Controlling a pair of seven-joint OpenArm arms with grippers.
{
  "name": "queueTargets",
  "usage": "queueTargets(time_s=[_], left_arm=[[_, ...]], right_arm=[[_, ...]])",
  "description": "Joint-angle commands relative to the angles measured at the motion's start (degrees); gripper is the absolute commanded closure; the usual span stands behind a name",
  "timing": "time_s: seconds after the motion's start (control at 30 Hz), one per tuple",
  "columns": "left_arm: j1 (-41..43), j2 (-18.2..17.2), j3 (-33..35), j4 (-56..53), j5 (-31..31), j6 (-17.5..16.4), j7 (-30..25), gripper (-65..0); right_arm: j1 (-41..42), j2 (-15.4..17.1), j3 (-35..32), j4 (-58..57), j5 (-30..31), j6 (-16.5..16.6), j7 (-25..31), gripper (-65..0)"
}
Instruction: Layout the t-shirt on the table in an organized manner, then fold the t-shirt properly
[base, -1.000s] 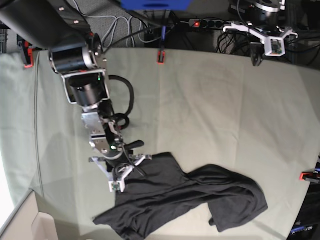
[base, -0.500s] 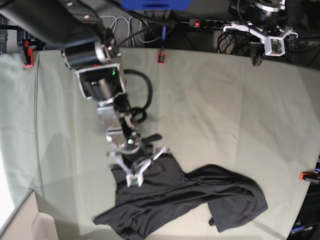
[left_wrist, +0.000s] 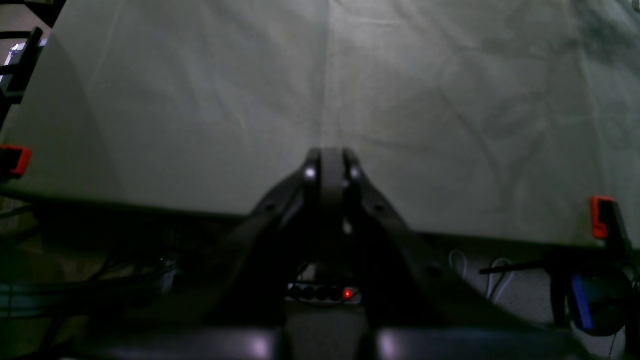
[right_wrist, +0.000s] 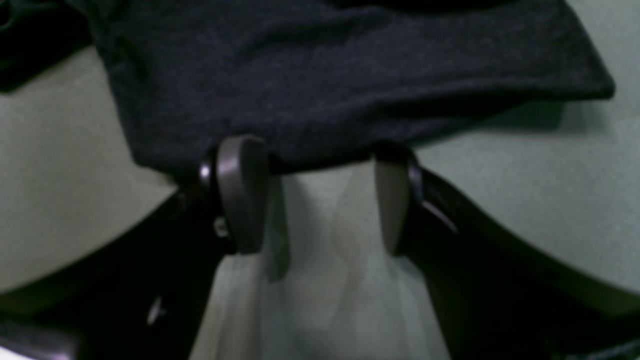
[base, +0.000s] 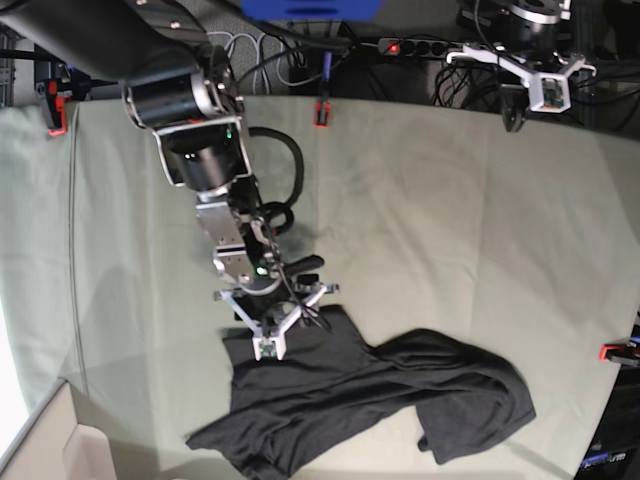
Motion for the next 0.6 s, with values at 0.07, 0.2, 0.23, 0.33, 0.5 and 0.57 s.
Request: queueTargets(time_s=[0.07,0.2,0.23,0.33,0.5,0.57], left_arm=[[0.62,-0.23,-0.23,0.72,0.37,0.27,-1.36,-0.5],[0.62,-0.23,-0.23,0.72,0.37,0.27,-1.36,-0.5],[0.71,-0.23,-0.23,0.72,0.37,0.27,-1.36,-0.5],[0.71,-0.23,-0.23,0.72,0.37,0.27,-1.36,-0.5],[1.41,-0.23,-1.72,0.72,0.28,0.27,-1.27,-0.5],[1.50,-0.23,-2.60,0.72,-0.07,0.27,-1.27,-0.5]], right_arm=[[1.63,-0.42,-0.33,0.81,0.01,0.12,1.25,-34.3],[1.63,-0.42,-6.39,0.19,0.10,0.12,3.45,-30.9],[1.63,-0.42,-7.71,-1.21,0.10,0.12,3.80,-28.2],[2.51,-0.42,-9.73,-6.40,0.10,0.03,6.87,-16.3],[2.69,-0.42,-9.73,-7.98,0.10,-0.14,9.51,-1.5],[3.30,-0.42,-9.73,-7.98,0.10,-0.14,9.60,-1.5]])
